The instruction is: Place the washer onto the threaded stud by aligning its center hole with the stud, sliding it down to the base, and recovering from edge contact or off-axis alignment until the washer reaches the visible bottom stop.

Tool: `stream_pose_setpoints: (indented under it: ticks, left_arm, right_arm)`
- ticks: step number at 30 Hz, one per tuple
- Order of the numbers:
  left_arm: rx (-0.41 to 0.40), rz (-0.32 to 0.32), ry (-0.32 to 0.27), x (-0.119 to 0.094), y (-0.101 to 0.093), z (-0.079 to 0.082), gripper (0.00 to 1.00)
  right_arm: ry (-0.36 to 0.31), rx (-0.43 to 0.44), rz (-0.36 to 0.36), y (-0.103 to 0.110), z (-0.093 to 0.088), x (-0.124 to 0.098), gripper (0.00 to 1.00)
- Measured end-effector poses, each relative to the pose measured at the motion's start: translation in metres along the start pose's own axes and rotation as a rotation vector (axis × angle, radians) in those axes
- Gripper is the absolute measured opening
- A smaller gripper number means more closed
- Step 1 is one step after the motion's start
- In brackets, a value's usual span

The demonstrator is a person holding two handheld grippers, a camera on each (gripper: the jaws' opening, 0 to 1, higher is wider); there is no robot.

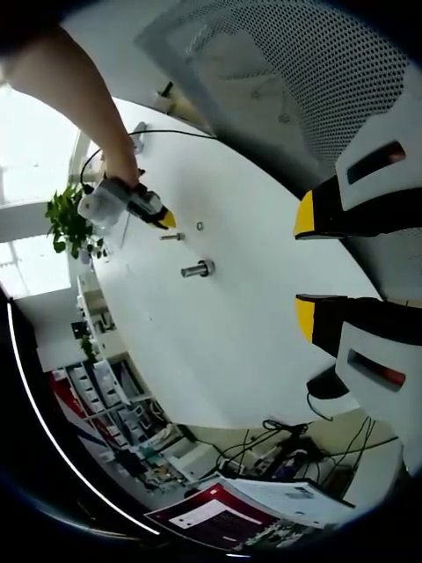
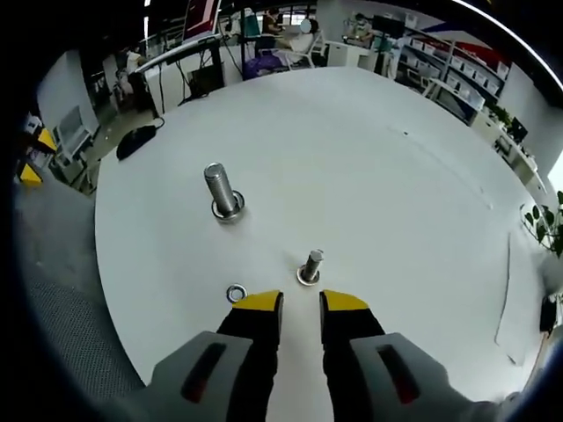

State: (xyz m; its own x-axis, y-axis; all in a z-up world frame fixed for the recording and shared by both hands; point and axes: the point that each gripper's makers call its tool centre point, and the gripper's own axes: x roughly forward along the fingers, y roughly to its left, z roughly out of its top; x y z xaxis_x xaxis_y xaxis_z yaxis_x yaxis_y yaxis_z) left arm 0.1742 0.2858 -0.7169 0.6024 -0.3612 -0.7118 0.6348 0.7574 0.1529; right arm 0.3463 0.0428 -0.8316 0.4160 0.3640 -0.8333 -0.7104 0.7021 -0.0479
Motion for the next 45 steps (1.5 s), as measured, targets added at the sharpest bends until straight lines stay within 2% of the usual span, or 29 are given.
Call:
stream_pose_setpoints:
  ticks: [5,8,13,20,26,34,43,45]
  left_arm:
    - [-0.003,0.005,-0.007,0.0,0.001,0.001,0.23]
    - [-0.007,0.008,-0.01,-0.001,0.002,0.002,0.23]
    - [-0.005,0.007,-0.01,-0.001,0.002,0.002,0.23]
    - [-0.006,0.01,-0.011,-0.001,0.002,0.002,0.23]
    - [-0.005,0.008,-0.015,-0.001,0.002,0.002,0.23]
    - [-0.002,0.001,-0.015,-0.001,0.001,0.003,0.23]
    - [0.001,-0.001,-0.018,-0.001,0.0,0.003,0.22]
    - [0.0,0.001,-0.018,-0.001,0.001,0.003,0.22]
  right_arm:
    - [0.027,-0.022,0.036,0.012,-0.007,0.008,0.22]
    - [0.063,-0.081,0.07,0.025,-0.012,0.014,0.22]
    - [0.078,-0.121,0.093,0.035,-0.009,0.019,0.22]
    - [0.119,-0.111,0.107,0.039,-0.009,0.026,0.23]
    - [0.174,-0.086,0.131,0.046,-0.019,0.029,0.23]
    - [0.194,-0.12,0.119,0.046,-0.016,0.029,0.22]
    - [0.256,-0.185,0.132,0.051,-0.013,0.029,0.2]
    - [0.287,-0.21,0.137,0.051,-0.013,0.03,0.19]
